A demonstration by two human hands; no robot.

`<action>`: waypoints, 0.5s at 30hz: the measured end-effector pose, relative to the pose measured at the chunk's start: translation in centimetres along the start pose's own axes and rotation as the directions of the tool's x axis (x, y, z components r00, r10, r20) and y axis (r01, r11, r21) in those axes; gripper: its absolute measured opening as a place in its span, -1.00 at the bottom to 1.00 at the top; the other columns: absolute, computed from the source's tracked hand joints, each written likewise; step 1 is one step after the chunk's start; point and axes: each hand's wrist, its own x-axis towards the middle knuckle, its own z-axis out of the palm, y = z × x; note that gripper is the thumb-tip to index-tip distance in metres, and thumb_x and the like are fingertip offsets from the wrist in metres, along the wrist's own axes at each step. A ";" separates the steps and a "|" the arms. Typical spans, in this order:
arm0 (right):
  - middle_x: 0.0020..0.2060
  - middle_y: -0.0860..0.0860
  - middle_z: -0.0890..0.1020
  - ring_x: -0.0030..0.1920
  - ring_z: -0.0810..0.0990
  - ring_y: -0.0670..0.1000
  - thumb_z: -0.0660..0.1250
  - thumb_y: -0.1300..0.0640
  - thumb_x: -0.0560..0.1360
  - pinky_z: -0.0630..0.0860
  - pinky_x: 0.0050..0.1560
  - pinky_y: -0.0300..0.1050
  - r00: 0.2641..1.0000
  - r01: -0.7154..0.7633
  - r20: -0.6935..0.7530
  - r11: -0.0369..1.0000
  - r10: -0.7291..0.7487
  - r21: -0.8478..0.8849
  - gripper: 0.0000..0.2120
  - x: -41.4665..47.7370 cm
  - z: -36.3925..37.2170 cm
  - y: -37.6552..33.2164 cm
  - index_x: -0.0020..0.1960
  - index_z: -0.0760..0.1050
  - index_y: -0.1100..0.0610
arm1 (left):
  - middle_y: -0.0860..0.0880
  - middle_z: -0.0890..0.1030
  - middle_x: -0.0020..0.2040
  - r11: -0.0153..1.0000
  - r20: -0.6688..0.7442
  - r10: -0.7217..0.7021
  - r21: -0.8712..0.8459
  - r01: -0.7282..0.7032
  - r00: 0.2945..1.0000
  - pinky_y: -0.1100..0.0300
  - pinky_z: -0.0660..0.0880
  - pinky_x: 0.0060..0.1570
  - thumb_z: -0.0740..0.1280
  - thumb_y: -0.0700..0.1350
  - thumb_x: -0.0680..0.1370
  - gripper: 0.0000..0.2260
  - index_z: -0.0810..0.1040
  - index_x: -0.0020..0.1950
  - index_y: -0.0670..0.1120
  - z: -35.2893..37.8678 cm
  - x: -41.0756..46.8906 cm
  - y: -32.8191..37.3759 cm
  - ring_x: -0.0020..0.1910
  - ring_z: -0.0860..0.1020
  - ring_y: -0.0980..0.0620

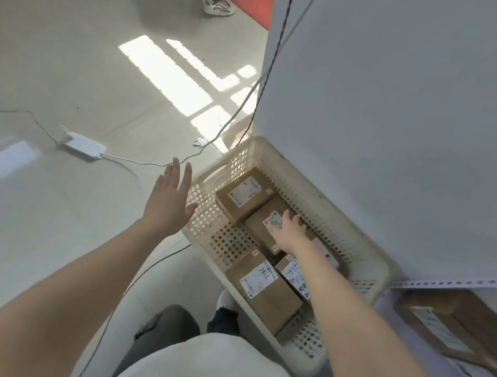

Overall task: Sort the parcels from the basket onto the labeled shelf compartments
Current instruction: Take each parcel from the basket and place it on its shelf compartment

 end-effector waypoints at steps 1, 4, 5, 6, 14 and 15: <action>0.58 0.16 -0.20 0.55 -0.20 0.29 0.07 -0.18 0.64 -0.02 0.52 0.23 1.000 -0.023 0.013 0.999 0.023 0.024 -0.26 0.7 0.0 -0.1 0.60 -0.24 0.10 | -0.24 -0.24 0.56 1.000 -0.002 0.018 -0.006 -0.018 1.000 0.00 -0.13 0.53 0.20 0.06 0.62 -0.24 -0.27 0.57 -0.15 0.1 1.2 0.3 0.56 -0.17 -0.17; 0.57 0.18 -0.22 0.55 -0.19 0.30 0.05 -0.19 0.64 -0.02 0.53 0.22 0.995 -0.083 0.053 0.993 0.079 0.082 -0.26 2.9 0.5 -0.3 0.60 -0.26 0.10 | -0.23 -0.26 0.55 0.990 0.084 0.126 0.051 -0.130 0.988 0.01 -0.14 0.53 0.17 0.06 0.63 -0.25 -0.29 0.56 -0.15 1.0 4.8 0.9 0.56 -0.19 -0.17; 0.57 0.17 -0.23 0.55 -0.20 0.29 0.05 -0.19 0.64 -0.02 0.53 0.22 0.994 -0.101 0.055 0.990 0.096 0.102 -0.26 3.7 0.6 -0.4 0.60 -0.26 0.10 | -0.22 -0.27 0.55 0.981 0.125 0.168 0.076 -0.178 0.978 0.01 -0.15 0.52 0.15 0.07 0.64 -0.26 -0.30 0.56 -0.15 1.6 6.1 1.1 0.56 -0.20 -0.16; 0.57 0.16 -0.24 0.56 -0.20 0.28 0.05 -0.19 0.64 -0.01 0.53 0.22 0.992 -0.122 0.058 0.983 0.115 0.140 -0.27 4.5 0.7 -0.6 0.60 -0.26 0.09 | -0.21 -0.29 0.55 0.970 0.169 0.207 0.095 -0.225 0.963 0.02 -0.16 0.52 0.13 0.08 0.64 -0.26 -0.31 0.56 -0.15 2.1 7.4 1.4 0.56 -0.21 -0.15; 0.59 0.05 -0.14 0.58 -0.08 0.16 0.10 -0.17 0.63 0.04 0.52 0.16 0.981 -0.172 0.037 0.772 0.189 0.611 -0.26 12.1 1.7 -2.2 0.60 -0.24 0.05 | -0.12 0.21 0.54 0.873 0.374 0.380 0.156 -0.462 0.846 0.01 -0.05 0.53 0.08 -0.01 0.65 -0.52 0.16 0.55 -0.13 7.6 17.4 5.0 0.54 0.10 -0.11; 0.59 0.02 -0.09 0.58 -0.04 0.15 0.11 -0.17 0.64 0.06 0.51 0.13 0.979 -0.181 0.048 0.725 0.200 0.665 -0.27 13.2 2.1 -2.1 0.61 -0.22 0.04 | -0.11 0.34 0.47 0.888 0.367 0.357 0.152 -0.434 0.859 0.00 0.03 0.51 0.09 -0.03 0.63 -0.58 0.30 0.47 -0.11 8.6 18.4 5.6 0.49 0.22 -0.12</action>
